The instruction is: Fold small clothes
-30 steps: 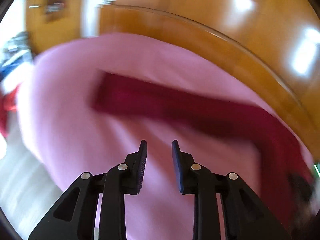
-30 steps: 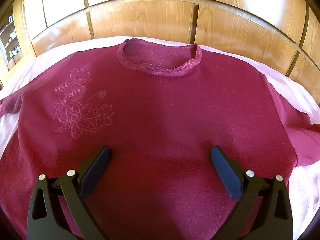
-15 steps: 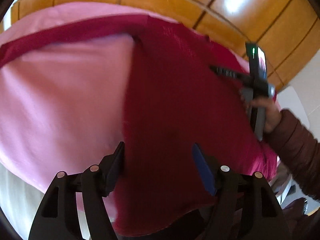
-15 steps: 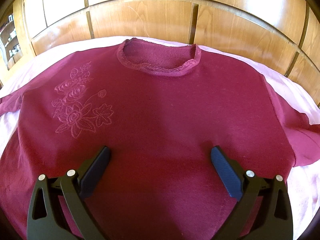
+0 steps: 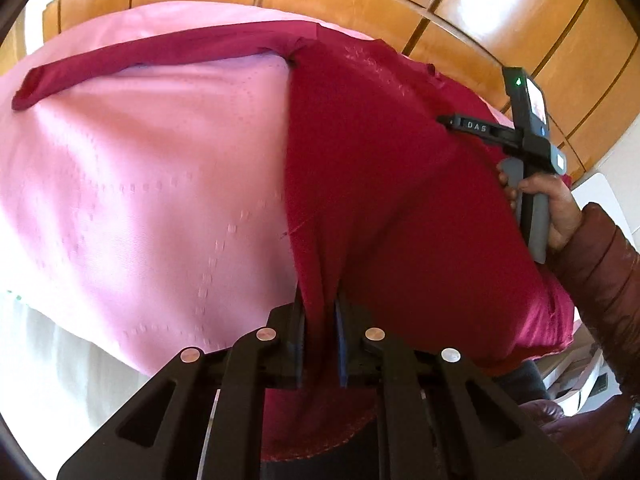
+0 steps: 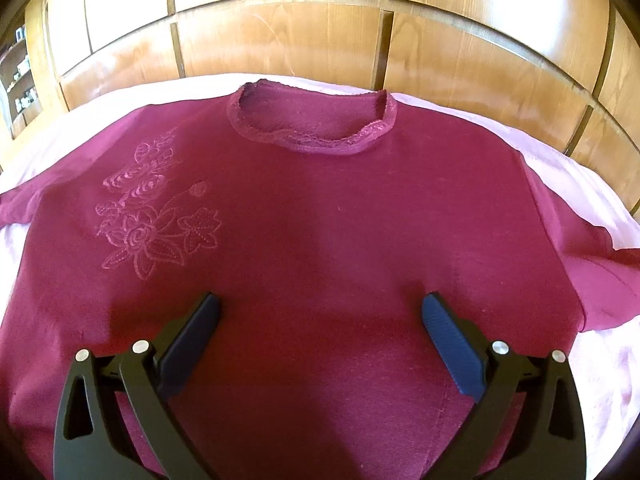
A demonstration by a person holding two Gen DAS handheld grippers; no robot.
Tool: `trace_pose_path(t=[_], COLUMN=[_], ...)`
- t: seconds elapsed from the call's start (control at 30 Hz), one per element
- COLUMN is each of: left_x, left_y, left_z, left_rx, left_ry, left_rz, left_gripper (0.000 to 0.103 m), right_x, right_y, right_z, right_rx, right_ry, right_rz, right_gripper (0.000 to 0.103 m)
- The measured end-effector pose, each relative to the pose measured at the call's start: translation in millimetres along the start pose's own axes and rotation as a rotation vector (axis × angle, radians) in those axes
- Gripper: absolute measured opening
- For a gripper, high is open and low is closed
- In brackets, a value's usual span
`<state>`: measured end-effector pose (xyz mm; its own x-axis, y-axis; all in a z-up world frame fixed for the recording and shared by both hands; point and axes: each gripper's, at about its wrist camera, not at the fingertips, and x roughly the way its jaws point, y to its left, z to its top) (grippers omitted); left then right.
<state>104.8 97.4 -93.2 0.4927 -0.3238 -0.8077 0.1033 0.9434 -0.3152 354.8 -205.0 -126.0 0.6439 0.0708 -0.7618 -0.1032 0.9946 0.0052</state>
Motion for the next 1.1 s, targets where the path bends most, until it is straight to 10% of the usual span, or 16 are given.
trace_pose_path(t=[0.53,0.7,0.83,1.1], left_x=[-26.4,4.7,20.8,27.4], left_y=[-44.8,-58.6,-51.1,-30.1], left_z=[51.9,57.6,47.2,22.2], left_rx=[0.079,0.145,0.131,0.077], left_ry=[-0.157,-0.091,-0.033,0.035], left_rz=[-0.072,-0.074,-0.072,-0.102], left_gripper=[0.013,0.013,0.013,0.013], right_x=[-113.6,-135.4,-153.9,-170.4], right_y=[-99.4,-106.0,-91.2,-104.8], right_z=[-96.2,-151.6,-174.6,-189.7], right_rx=[0.163,0.182,0.144,0.125], right_ry=[0.047,0.170,0.188,0.220], right_rz=[0.015,0.136,0.206,0.171], right_gripper=[0.097,0.069,0.009,0.007])
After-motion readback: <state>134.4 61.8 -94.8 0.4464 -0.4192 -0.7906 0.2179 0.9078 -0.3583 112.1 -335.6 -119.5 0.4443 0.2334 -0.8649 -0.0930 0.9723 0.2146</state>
